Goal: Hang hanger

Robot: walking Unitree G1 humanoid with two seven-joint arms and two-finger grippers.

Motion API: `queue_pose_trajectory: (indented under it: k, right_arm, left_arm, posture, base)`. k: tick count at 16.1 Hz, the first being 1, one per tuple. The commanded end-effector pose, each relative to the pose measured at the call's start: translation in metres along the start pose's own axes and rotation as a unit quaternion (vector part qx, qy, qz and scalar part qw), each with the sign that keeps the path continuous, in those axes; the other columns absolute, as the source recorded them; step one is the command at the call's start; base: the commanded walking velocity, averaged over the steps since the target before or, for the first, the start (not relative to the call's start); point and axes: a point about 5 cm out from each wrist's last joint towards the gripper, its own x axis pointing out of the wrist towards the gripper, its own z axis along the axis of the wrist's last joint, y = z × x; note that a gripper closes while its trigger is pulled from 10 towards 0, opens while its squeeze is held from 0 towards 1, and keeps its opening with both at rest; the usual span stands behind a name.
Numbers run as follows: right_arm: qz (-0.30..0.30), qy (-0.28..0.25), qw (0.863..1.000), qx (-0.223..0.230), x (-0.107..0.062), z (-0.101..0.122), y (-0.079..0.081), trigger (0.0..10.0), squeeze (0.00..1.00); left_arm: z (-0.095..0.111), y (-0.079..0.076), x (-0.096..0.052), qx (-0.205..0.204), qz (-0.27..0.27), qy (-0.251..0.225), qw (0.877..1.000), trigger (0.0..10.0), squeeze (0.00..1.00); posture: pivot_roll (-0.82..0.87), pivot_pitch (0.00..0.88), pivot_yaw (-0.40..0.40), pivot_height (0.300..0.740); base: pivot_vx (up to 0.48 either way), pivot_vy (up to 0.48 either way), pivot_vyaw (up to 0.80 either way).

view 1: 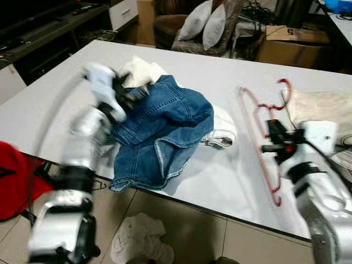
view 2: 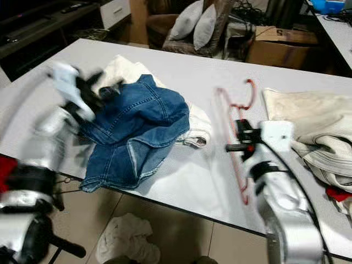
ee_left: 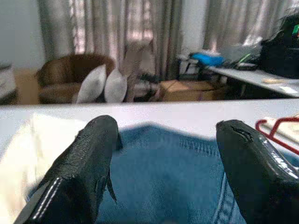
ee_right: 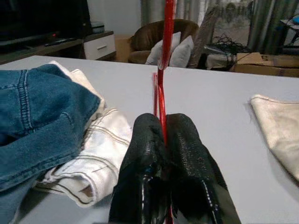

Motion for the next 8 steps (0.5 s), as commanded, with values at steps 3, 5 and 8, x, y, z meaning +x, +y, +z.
queue_pose_trajectory:
  k: [3, 5, 8]
  right_arm:
    - [-0.004, 0.004, 1.0, -0.016, -0.001, -0.003, 0.013, 10.0, 0.0]
    - [0.003, 0.005, 1.0, -0.027, 0.0, -0.004, 0.015, 10.0, 0.0]
    - [0.007, 0.007, 0.999, -0.036, 0.001, -0.004, 0.015, 10.0, 0.0]
  left_arm:
    - [-0.019, -0.02, -0.01, 0.023, 0.014, 0.028, 0.999, 10.0, 0.0]
    - [-0.024, -0.027, -0.013, 0.027, 0.008, 0.033, 0.999, 10.0, 0.0]
    - [-0.031, -0.033, -0.018, 0.037, 0.006, 0.048, 0.998, 10.0, 0.0]
  posture:
    - [-0.11, 0.0, 0.05, 0.74]
    - [-0.11, 0.0, 0.05, 0.74]
    - [-0.11, 0.0, 0.045, 0.74]
  base:
    - [-0.335, 0.0, 0.0]
    - [-0.352, 0.0, 0.0]
    - [-0.355, 0.0, 0.0]
